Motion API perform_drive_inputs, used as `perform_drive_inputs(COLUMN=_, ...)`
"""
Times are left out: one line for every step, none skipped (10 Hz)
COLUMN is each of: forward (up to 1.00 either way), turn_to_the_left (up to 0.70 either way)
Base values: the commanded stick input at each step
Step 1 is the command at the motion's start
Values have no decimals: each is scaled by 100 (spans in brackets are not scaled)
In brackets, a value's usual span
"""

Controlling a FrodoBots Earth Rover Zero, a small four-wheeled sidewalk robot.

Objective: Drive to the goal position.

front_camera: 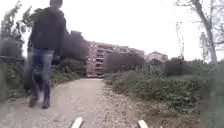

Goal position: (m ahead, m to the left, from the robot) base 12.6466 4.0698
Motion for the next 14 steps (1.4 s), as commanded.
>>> perform_drive_inputs(forward=70, turn_to_the_left=0)
perform_drive_inputs(forward=70, turn_to_the_left=0)
perform_drive_inputs(forward=70, turn_to_the_left=0)
perform_drive_inputs(forward=70, turn_to_the_left=0)
perform_drive_inputs(forward=70, turn_to_the_left=0)
perform_drive_inputs(forward=70, turn_to_the_left=0)
perform_drive_inputs(forward=70, turn_to_the_left=0)
perform_drive_inputs(forward=70, turn_to_the_left=0)
perform_drive_inputs(forward=70, turn_to_the_left=0)
perform_drive_inputs(forward=70, turn_to_the_left=0)
perform_drive_inputs(forward=70, turn_to_the_left=0)
perform_drive_inputs(forward=70, turn_to_the_left=0)
perform_drive_inputs(forward=70, turn_to_the_left=0)
perform_drive_inputs(forward=70, turn_to_the_left=0)
